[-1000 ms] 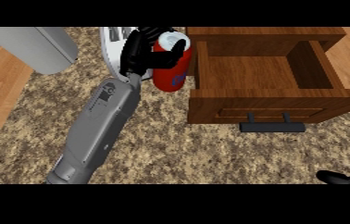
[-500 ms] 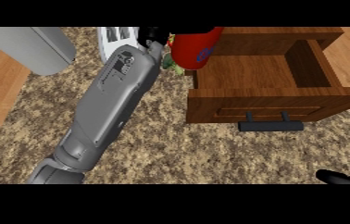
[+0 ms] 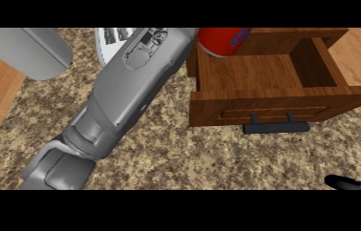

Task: Pick up the can, place it into the drawer and close the drawer

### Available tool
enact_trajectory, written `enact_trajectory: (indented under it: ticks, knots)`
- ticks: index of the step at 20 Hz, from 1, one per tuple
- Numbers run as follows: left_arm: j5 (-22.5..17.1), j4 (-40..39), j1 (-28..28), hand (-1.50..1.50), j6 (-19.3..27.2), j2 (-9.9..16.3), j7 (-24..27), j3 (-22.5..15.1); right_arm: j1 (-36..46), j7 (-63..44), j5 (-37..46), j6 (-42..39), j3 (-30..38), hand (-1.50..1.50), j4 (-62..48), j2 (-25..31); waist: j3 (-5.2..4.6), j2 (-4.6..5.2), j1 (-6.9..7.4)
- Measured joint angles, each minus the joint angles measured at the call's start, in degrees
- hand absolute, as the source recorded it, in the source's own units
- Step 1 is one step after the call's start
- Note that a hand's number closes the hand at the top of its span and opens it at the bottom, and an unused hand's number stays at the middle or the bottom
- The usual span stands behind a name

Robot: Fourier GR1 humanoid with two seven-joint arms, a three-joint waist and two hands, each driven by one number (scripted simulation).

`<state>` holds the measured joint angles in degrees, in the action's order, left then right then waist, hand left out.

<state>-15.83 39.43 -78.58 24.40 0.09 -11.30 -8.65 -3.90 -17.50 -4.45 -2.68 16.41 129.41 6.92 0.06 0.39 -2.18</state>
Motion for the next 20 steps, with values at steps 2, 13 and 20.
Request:
enact_trajectory:
  ticks: [2, 13, 20]
  knots:
    - [-1.6, -2.7, -1.6, 1.5, 0.6, 0.0, 0.7, -1.7, 0.6, -0.4, -0.5, -0.2, 0.2, -1.5, -0.2, 0.4, 0.02, 0.11, -0.55]
    - [-7.2, -14.1, -10.3, 1.5, 4.4, -0.1, 2.7, -6.8, 5.1, -2.7, -1.2, 0.1, 0.5, -1.5, -1.7, 2.3, 0.08, 0.58, -2.22]
    - [-10.3, -17.9, -13.1, -1.5, 10.3, -0.1, 3.4, -9.8, 6.4, -4.4, -1.3, 0.1, -0.4, -1.5, -1.2, 2.9, 0.12, 0.84, -3.53]
